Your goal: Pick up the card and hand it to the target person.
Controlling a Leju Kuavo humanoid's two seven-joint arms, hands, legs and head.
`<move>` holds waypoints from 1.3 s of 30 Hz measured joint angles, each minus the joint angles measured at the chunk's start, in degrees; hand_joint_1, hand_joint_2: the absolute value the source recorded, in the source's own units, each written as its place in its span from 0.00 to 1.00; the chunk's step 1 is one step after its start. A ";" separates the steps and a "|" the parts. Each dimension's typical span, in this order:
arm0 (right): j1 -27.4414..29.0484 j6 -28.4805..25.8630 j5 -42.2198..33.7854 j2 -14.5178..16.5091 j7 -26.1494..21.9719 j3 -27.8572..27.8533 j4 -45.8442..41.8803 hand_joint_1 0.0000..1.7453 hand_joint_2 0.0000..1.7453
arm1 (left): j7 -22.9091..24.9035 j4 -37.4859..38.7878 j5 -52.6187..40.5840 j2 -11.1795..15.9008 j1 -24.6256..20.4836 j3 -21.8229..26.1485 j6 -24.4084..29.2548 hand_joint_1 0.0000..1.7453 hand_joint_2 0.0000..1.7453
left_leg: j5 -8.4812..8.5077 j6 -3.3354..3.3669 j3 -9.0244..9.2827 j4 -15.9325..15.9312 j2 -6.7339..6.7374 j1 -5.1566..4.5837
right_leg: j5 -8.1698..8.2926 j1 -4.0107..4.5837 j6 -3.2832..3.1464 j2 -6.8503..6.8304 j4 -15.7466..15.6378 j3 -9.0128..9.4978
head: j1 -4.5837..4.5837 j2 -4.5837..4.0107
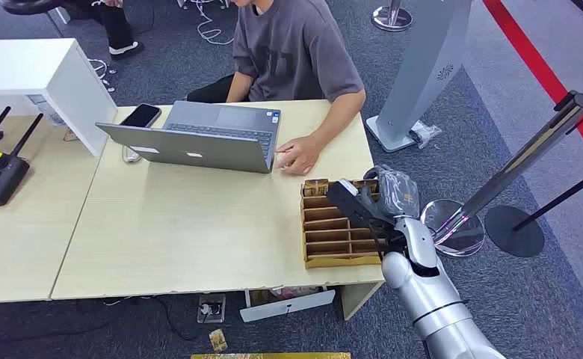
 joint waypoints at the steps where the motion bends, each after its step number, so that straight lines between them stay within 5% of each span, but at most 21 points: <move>1: -0.02 0.01 0.01 0.00 0.05 0.00 0.00 0.74 1.00 | 0.00 0.00 -0.04 0.00 0.00 0.00 0.00 0.00 0.00 | 0.00 0.00 0.00 0.00 0.00 0.00 | 0.00 0.00 0.00 0.00 0.00 0.00 | 0.00 0.00; 39: -0.15 1.57 -0.36 -1.28 1.84 -0.71 -3.94 0.79 1.00 | -0.03 0.00 -0.87 -0.02 0.01 0.00 0.01 0.00 0.00 | 0.00 0.00 -0.01 0.01 0.00 0.00 | 0.00 0.00 0.00 0.01 0.00 -0.01 | 0.01 0.00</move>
